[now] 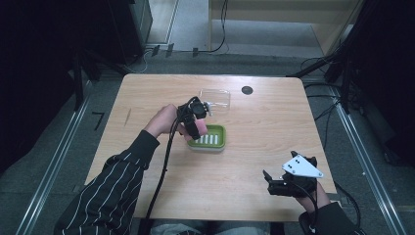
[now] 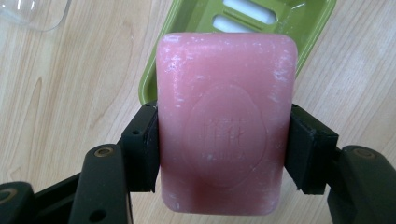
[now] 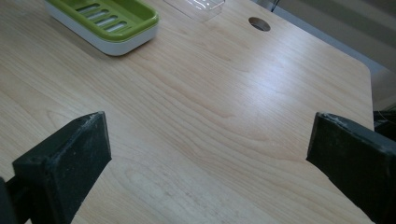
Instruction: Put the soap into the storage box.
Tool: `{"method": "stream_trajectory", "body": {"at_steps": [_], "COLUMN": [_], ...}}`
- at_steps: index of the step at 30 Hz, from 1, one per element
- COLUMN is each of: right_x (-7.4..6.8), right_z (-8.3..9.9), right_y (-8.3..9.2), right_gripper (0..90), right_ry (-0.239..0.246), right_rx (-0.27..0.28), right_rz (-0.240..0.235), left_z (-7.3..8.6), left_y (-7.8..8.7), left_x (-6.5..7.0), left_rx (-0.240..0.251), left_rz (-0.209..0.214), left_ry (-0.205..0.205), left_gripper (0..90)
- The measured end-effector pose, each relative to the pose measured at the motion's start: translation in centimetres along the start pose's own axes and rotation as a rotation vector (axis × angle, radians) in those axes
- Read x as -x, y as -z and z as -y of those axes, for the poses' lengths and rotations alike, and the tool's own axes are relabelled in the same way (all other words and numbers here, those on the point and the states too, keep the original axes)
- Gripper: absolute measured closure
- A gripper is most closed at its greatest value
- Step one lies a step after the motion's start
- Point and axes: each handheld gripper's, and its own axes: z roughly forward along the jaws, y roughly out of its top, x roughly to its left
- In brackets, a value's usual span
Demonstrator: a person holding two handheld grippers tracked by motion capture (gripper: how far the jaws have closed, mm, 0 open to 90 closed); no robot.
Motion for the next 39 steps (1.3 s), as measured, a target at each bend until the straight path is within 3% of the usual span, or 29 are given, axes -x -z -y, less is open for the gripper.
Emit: {"method": "stream_trajectory", "body": {"at_steps": [27,39], "right_x": [0.3,0.4], "right_z": [0.8,1.0], "right_y": [0.9,1.2], "right_gripper": [0.0,0.0], "right_ry": [-0.015,-0.028], "right_rx": [-0.015,-0.018], "right_rz": [0.029,0.039], "left_z": [-2.3,-2.9], "left_y": [-1.6,-2.5], "left_x": [0.6,0.7], "left_rx": [0.004,-0.008], "left_rz": [0.004,0.000], "left_ry": [-0.122,-0.152], "left_gripper": [38.5,38.5]}}
